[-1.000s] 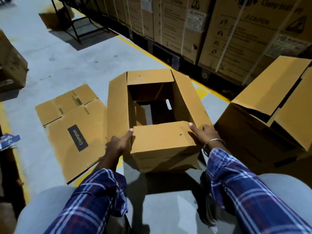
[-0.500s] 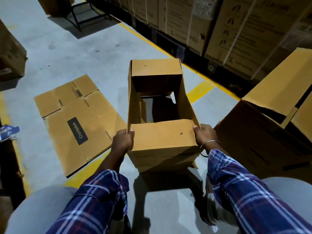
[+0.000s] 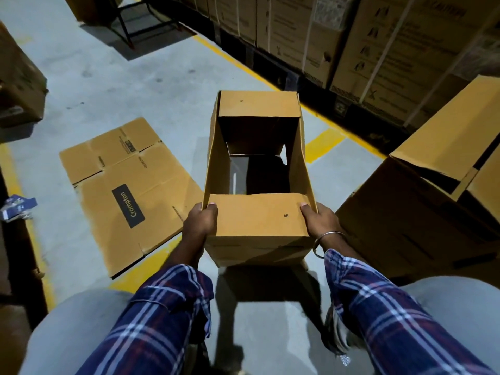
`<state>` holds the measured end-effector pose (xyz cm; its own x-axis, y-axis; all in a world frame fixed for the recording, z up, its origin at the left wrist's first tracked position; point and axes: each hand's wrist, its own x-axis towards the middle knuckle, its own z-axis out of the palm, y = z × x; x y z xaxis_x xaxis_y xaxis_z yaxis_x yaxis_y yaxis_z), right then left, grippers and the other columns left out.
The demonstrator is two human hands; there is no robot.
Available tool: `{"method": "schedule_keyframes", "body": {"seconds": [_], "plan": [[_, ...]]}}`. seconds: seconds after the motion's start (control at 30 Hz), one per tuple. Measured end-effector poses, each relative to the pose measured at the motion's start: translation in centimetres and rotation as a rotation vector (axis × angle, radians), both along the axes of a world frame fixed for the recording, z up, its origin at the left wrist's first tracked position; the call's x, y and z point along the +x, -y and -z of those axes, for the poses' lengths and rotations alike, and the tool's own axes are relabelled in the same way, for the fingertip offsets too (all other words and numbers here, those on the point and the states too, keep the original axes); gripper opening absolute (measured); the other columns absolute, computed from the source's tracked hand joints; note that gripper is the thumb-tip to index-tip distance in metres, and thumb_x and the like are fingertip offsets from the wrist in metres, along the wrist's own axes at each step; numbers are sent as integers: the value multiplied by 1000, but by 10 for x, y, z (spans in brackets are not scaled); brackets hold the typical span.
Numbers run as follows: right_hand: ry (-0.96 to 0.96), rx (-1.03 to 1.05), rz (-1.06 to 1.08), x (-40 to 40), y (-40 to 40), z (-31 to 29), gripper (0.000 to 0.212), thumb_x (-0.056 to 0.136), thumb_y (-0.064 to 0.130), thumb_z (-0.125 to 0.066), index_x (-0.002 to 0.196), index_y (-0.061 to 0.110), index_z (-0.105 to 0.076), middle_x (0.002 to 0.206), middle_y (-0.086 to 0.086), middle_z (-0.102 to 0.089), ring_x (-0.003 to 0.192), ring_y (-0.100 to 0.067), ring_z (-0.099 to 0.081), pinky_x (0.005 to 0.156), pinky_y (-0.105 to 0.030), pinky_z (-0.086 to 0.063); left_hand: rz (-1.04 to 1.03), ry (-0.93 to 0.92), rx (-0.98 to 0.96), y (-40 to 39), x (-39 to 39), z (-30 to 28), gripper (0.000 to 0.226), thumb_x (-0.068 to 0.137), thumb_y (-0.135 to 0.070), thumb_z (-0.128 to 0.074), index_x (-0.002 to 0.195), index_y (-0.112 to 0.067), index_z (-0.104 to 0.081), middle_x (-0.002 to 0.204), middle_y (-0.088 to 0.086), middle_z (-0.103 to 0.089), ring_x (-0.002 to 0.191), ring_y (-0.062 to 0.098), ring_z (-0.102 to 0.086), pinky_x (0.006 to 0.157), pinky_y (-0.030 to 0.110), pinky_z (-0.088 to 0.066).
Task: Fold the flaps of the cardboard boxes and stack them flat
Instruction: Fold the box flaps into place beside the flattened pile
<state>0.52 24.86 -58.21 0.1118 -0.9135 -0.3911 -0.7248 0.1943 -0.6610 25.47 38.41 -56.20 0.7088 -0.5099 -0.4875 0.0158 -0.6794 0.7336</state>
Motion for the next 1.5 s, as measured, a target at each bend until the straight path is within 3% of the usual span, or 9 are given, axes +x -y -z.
{"method": "schedule_keyframes", "body": {"seconds": [0.17, 0.27, 0.4, 0.53, 0.73, 0.93, 1.1, 1.27, 1.5], "plan": [[-6, 62, 0, -3, 3, -10, 69, 93, 69, -47, 131, 14, -62, 127, -15, -61, 109, -34, -59, 97, -46, -49, 33, -41, 19, -3, 2, -7, 58, 98, -57, -53, 139, -17, -54, 127, 10, -64, 111, 32, -62, 99, 51, -54], [-117, -70, -72, 0, 4, -24, 63, 97, 60, -53, 137, 11, -51, 139, -16, -44, 126, -38, -48, 101, -45, -44, 74, 18, 101, -1, 10, -14, 68, 95, -58, -59, 144, -12, -48, 140, 14, -57, 122, 36, -58, 99, 47, -52], [-94, -397, -342, 20, 4, -44, 55, 99, 43, -58, 146, 14, -50, 147, -12, -47, 138, -32, -38, 108, -42, -39, 152, 103, 92, 5, 22, -34, 52, 97, -48, -64, 130, -9, -53, 128, 17, -61, 104, 31, -60, 71, 39, -51], [-259, -338, -585, 43, -2, -44, 61, 101, 54, -50, 151, 19, -46, 154, -10, -47, 150, -29, -28, 122, -48, -22, 317, 206, 91, 3, 33, -66, 62, 100, -44, -61, 151, -12, -46, 153, 14, -48, 133, 34, -51, 100, 39, -44], [-235, -483, -500, 46, -10, -56, 54, 102, 55, -47, 142, 21, -55, 136, -9, -57, 128, -27, -47, 107, -45, -40, 375, 123, 14, -13, 56, -90, 53, 101, -47, -59, 139, -11, -58, 140, 10, -59, 122, 28, -56, 107, 49, -46], [-411, -304, -751, 47, 5, -43, 63, 103, 58, -39, 155, 21, -39, 157, -10, -42, 151, -30, -25, 124, -50, -14, 415, 196, -65, -9, 46, -95, 61, 98, -55, -59, 145, -16, -55, 149, 7, -53, 132, 26, -53, 105, 42, -44], [-370, -391, -636, 47, 6, -26, 64, 102, 61, -35, 153, 23, -41, 146, -13, -48, 134, -31, -41, 114, -47, -31, 482, 229, -58, -4, 34, -89, 63, 96, -59, -59, 144, -19, -55, 146, 5, -57, 127, 23, -57, 102, 43, -49], [-441, -359, -682, 53, 18, -31, 68, 101, 65, -30, 158, 27, -31, 158, -14, -38, 151, -32, -21, 124, -51, -11, 491, 259, -66, 5, 36, -90, 62, 98, -56, -59, 144, -15, -55, 145, 8, -58, 126, 25, -59, 104, 48, -50], [-243, -508, -495, 42, 26, -57, 51, 102, 59, -40, 126, 21, -64, 120, -11, -63, 116, -32, -52, 93, -44, -40, 355, 230, -121, 1, 41, -90, 57, 100, -58, -54, 137, -15, -61, 138, 6, -63, 121, 25, -60, 103, 49, -51]]}}
